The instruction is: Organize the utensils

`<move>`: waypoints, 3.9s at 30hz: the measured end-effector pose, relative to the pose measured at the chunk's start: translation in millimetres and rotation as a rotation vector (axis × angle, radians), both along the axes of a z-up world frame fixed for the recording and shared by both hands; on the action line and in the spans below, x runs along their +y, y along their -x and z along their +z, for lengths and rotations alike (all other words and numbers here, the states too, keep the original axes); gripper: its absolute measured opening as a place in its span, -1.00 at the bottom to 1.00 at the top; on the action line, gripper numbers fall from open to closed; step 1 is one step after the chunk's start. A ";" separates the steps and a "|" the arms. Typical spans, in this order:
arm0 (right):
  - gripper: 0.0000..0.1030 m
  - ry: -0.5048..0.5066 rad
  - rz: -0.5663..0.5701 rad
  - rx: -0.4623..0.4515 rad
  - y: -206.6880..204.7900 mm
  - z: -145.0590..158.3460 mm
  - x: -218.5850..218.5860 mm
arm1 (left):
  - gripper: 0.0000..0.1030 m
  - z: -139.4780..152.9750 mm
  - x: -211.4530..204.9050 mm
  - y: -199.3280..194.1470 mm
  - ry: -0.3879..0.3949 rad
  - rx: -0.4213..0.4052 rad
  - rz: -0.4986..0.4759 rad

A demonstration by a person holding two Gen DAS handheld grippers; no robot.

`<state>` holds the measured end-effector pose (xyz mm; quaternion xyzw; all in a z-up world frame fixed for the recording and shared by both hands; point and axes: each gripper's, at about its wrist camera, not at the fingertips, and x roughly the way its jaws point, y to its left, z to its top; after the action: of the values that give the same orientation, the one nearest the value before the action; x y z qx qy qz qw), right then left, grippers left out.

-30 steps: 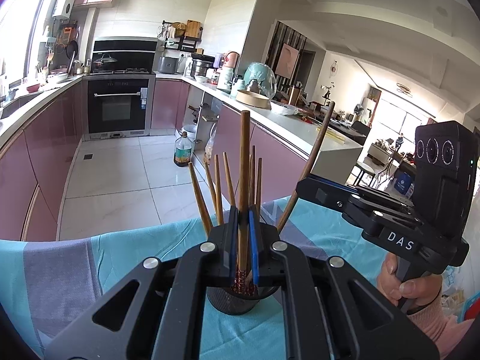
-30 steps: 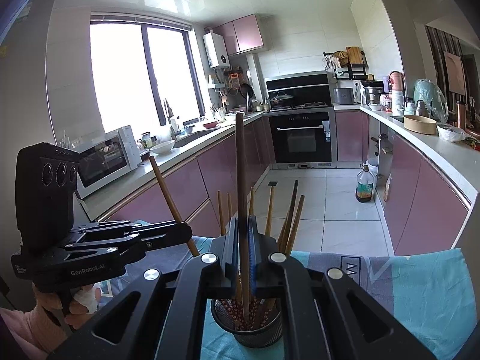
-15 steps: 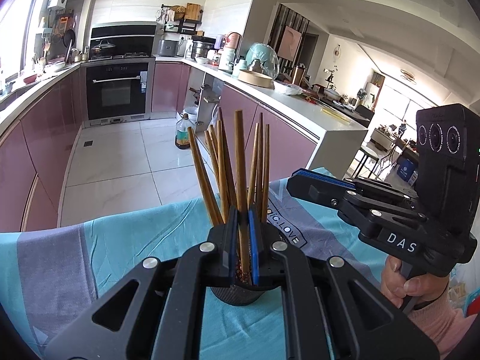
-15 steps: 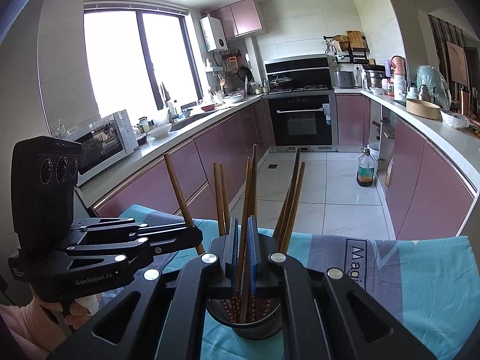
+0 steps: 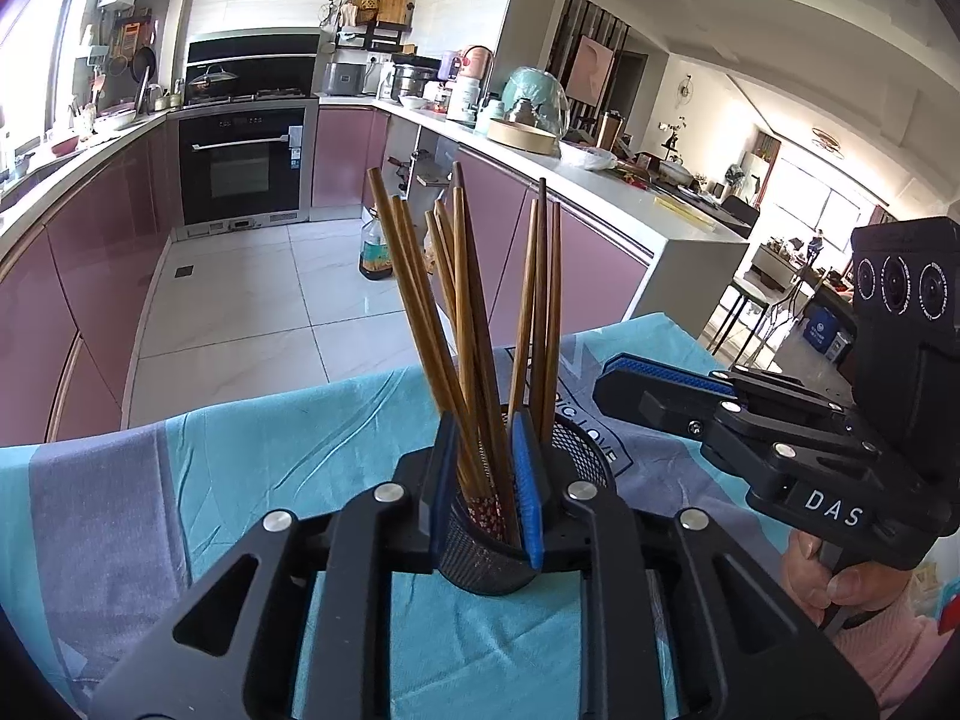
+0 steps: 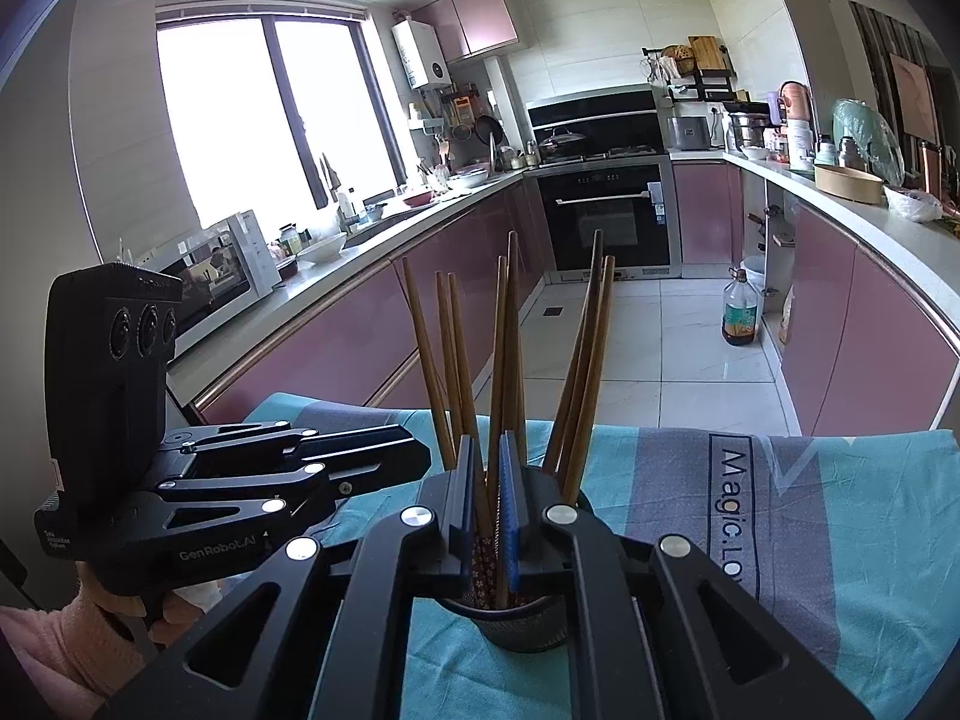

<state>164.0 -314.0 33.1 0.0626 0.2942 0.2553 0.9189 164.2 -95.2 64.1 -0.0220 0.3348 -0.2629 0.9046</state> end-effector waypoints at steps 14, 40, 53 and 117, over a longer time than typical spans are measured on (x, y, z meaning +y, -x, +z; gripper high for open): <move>0.29 0.009 -0.067 -0.021 33.1 -20.2 5.2 | 0.79 -10.7 40.8 48.7 -0.052 -0.148 0.184; 0.87 0.148 -0.225 -0.303 105.1 -36.8 50.4 | 0.90 -37.8 88.4 133.1 -0.029 -0.372 0.463; 0.87 0.122 -0.274 -0.296 111.8 -40.9 42.4 | 0.90 -46.2 76.8 149.6 -0.039 -0.393 0.459; 0.87 0.147 -0.335 -0.321 123.2 -38.0 37.5 | 0.90 -50.7 74.0 154.7 -0.046 -0.392 0.468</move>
<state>40.8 -276.5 -4.9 0.0022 0.1475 0.0838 0.9855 9.5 -21.1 13.5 -0.0271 0.1457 -0.0390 0.9882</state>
